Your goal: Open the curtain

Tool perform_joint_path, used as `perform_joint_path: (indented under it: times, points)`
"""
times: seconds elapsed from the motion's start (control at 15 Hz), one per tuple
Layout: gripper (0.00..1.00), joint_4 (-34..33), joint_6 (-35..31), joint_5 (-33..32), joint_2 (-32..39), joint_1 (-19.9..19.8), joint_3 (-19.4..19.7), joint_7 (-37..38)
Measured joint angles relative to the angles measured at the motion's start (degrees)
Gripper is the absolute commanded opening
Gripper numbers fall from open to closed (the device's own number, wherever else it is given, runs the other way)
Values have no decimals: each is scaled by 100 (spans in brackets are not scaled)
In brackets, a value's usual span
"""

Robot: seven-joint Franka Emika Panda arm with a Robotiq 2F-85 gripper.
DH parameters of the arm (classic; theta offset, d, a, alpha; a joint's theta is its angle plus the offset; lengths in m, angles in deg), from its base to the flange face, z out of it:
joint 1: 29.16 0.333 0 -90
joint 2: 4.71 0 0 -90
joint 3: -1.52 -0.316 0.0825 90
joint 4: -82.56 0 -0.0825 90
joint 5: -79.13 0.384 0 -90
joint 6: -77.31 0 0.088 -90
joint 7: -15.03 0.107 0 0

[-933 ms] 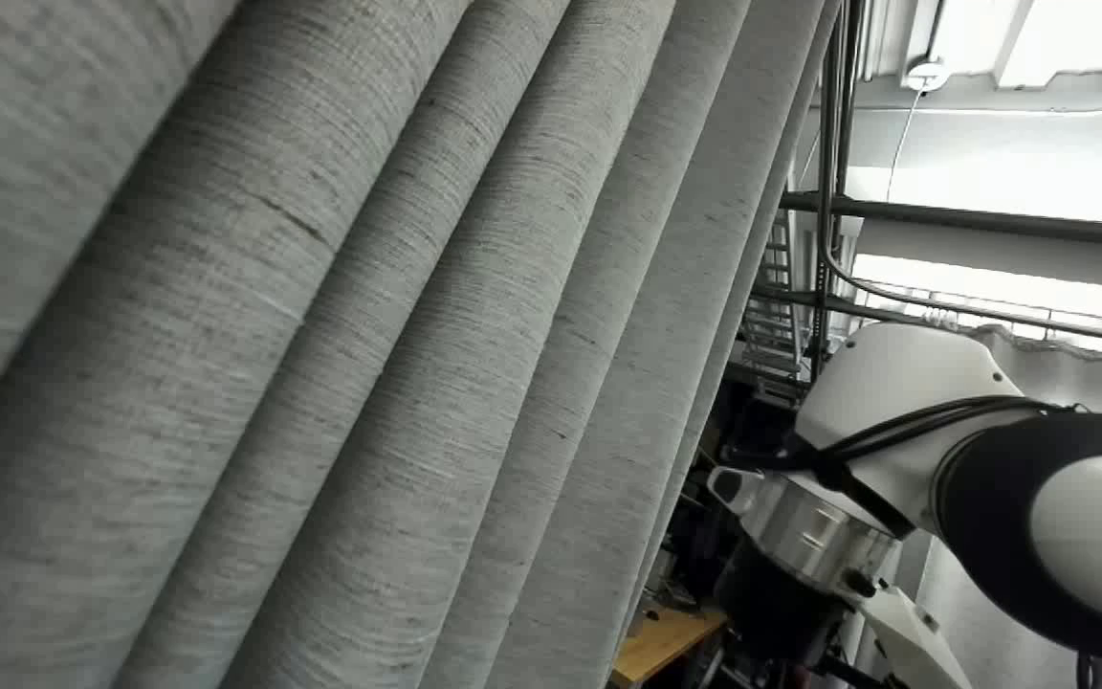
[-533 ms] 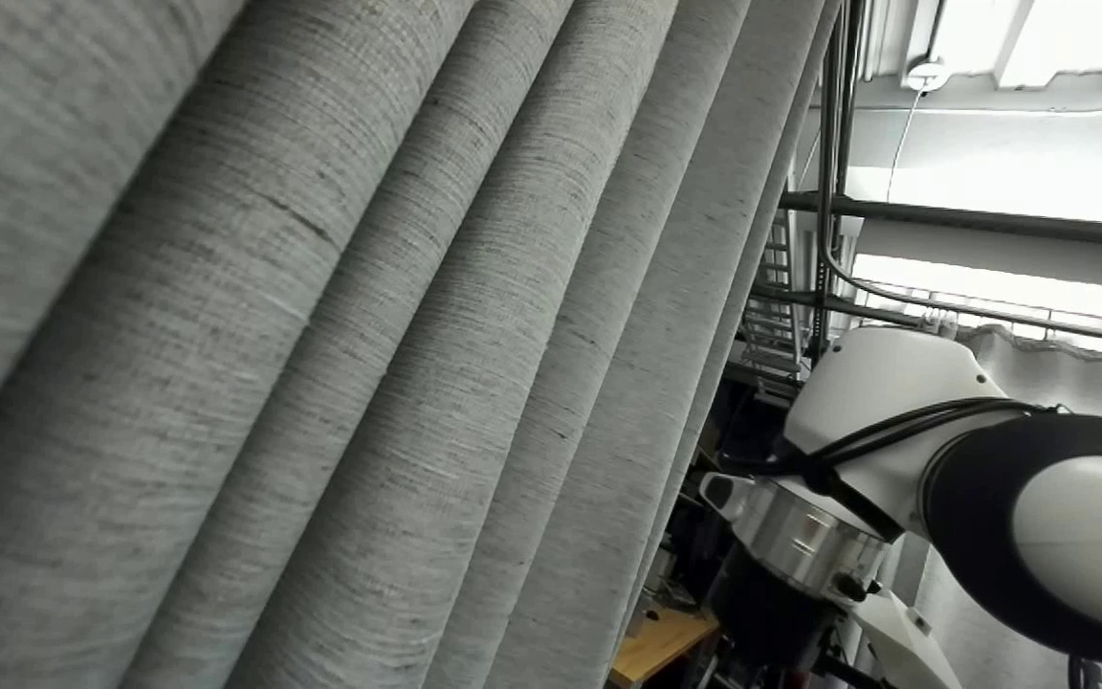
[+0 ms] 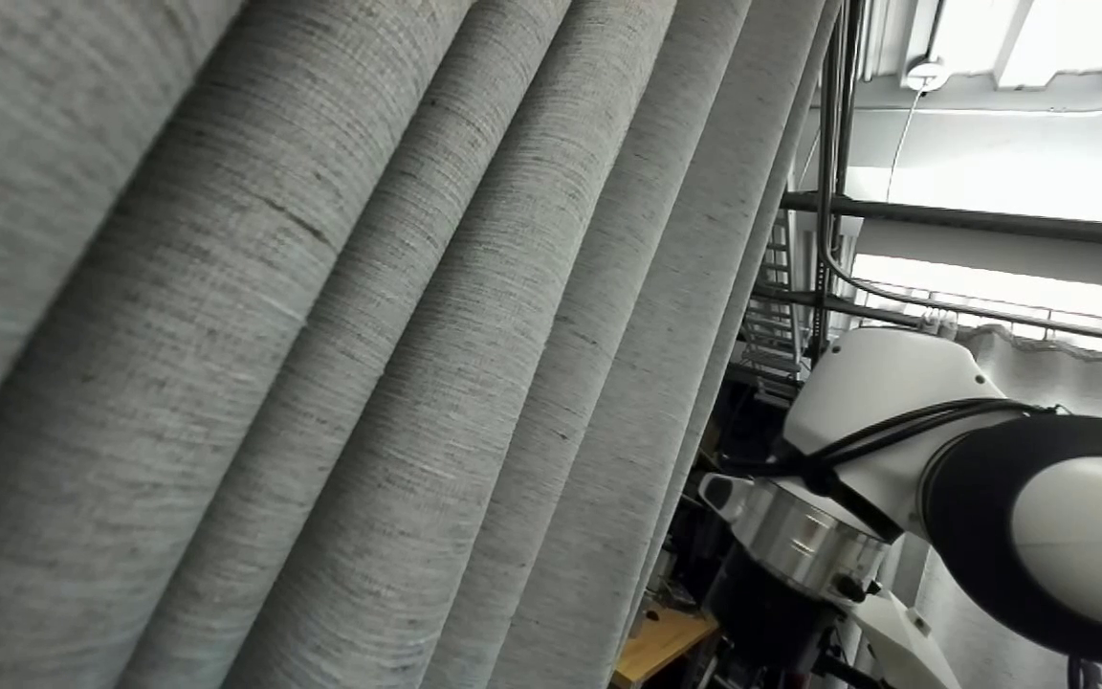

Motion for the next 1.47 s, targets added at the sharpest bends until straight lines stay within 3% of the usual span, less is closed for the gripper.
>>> perform_joint_path:
  times: [0.93,1.47]
  points:
    - [100,-140,0,0,47,-14,79,0]
    - [100,-400,0,-138,-10,-639,693,0]
